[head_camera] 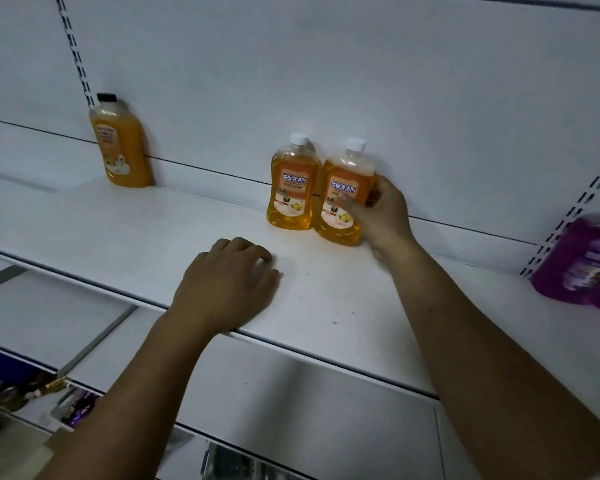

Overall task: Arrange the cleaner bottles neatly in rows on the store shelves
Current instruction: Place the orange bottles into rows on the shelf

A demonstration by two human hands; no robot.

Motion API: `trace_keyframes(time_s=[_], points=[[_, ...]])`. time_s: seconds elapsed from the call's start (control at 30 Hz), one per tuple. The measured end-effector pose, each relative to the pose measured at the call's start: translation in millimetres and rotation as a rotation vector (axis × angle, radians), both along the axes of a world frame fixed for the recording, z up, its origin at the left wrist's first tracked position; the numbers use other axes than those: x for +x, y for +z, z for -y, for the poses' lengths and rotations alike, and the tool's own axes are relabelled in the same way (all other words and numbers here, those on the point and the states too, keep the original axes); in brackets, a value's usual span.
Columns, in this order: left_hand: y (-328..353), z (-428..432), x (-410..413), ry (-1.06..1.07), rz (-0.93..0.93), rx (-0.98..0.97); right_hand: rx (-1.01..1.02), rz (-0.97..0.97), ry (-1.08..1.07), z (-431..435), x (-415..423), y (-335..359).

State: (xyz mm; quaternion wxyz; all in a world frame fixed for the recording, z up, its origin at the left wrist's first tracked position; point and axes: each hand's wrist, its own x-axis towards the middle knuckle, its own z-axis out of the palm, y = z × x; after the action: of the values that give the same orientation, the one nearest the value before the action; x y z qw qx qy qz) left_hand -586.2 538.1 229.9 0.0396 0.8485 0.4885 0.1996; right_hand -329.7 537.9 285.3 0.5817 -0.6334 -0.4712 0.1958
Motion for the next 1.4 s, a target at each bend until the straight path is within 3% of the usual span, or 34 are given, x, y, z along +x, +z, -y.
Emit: trace_keyframes(time_s=[0.17, 0.37, 0.63, 0.83, 1.2, 1.4], points=[[-3.0, 0.6, 0.3, 0.005, 0.024, 0.038, 0.016, 0.061, -0.066, -2.1, 2.4, -11.3], [-5.3, -0.8, 0.1, 0.005, 0.03, 0.05, -0.156, 0.221, -0.012, 10.8, 10.6, -21.4], [-7.7, -2.4, -0.4, 0.005, 0.034, 0.064, -0.149, -0.01, -0.082, 3.3, 8.7, -29.7], [-8.2, -2.7, -1.5, 0.002, 0.054, 0.071, -0.135, -0.07, -0.012, 5.4, 7.6, -27.8], [-3.3, -1.4, -2.2, 0.003, 0.073, 0.036, -0.198, 0.137, 0.278, 20.6, -11.5, -23.8], [5.3, 10.4, -2.9, -0.051, 0.186, 0.053, -0.126, 0.328, 0.177, 62.2, -20.6, 11.7]])
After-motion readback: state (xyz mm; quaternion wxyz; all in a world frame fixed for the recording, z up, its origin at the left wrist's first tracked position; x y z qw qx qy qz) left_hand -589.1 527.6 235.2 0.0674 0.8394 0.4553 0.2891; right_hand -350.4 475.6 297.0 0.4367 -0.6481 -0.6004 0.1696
